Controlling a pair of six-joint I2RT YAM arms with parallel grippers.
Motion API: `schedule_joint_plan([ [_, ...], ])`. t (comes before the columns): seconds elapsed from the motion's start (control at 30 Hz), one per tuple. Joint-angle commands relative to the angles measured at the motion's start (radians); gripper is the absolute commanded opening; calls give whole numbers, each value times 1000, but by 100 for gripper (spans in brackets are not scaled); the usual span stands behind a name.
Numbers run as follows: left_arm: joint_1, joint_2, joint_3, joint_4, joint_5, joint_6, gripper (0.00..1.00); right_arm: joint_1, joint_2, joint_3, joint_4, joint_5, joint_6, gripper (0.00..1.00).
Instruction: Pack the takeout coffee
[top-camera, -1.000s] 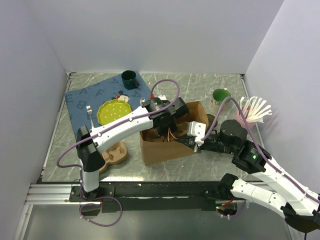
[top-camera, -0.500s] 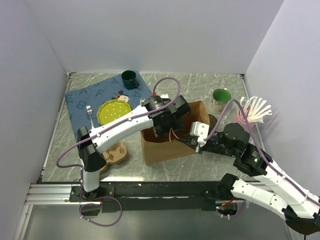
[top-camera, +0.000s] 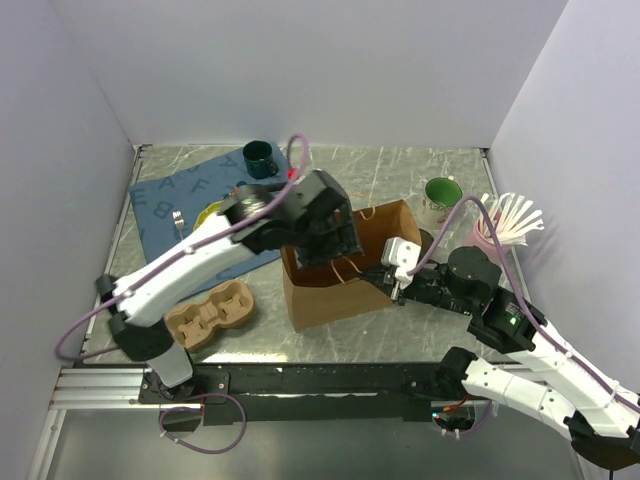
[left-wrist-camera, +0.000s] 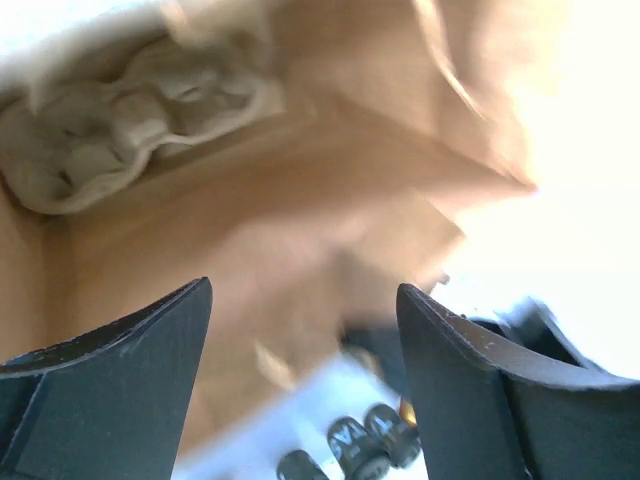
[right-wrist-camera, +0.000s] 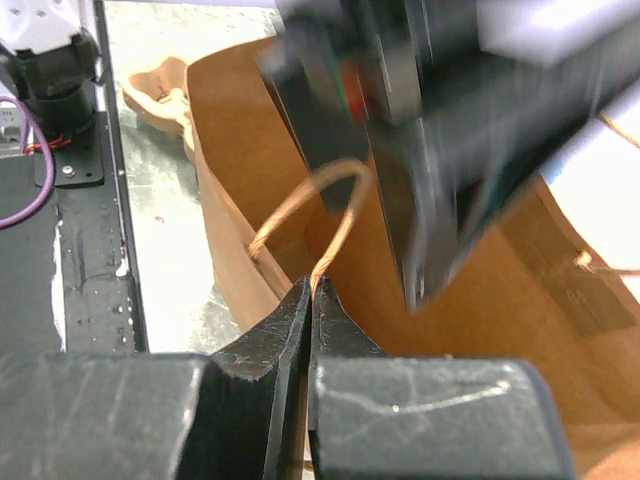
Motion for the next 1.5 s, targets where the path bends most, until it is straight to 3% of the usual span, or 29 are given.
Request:
schedule_joint_plan([
  [0.0, -4, -167, -4, 58, 48, 44, 79, 9, 17, 44, -11, 51, 24, 0],
  [0.2, 16, -370, -128, 181, 88, 64, 79, 7, 47, 91, -44, 88, 63, 3],
  [0.27, 17, -433, -160, 164, 21, 51, 80, 9, 60, 128, -59, 109, 96, 17],
  [0.33, 19, -479, -218, 152, -24, 31, 82, 9, 73, 152, -82, 131, 129, 22],
  [0.47, 36, -611, -349, 183, -99, -15, 82, 7, 83, 220, -111, 148, 216, 43],
  [0.67, 66, -593, -414, 135, -106, 6, 82, 9, 113, 355, -182, 225, 349, 59],
  [0.8, 71, -550, -375, 43, -181, -8, 81, 7, 145, 445, -245, 312, 455, 61],
  [0.97, 80, -515, -374, 54, -185, 37, 80, 7, 162, 543, -310, 447, 553, 62],
  [1.13, 83, -470, -352, 32, -185, 46, 69, 9, 195, 649, -421, 634, 648, 62],
  [1.37, 86, -430, -315, -29, -250, 29, 50, 7, 233, 735, -582, 665, 715, 62],
  [1.47, 111, -447, -357, 26, -230, 52, 53, 9, 228, 729, -614, 688, 728, 62],
])
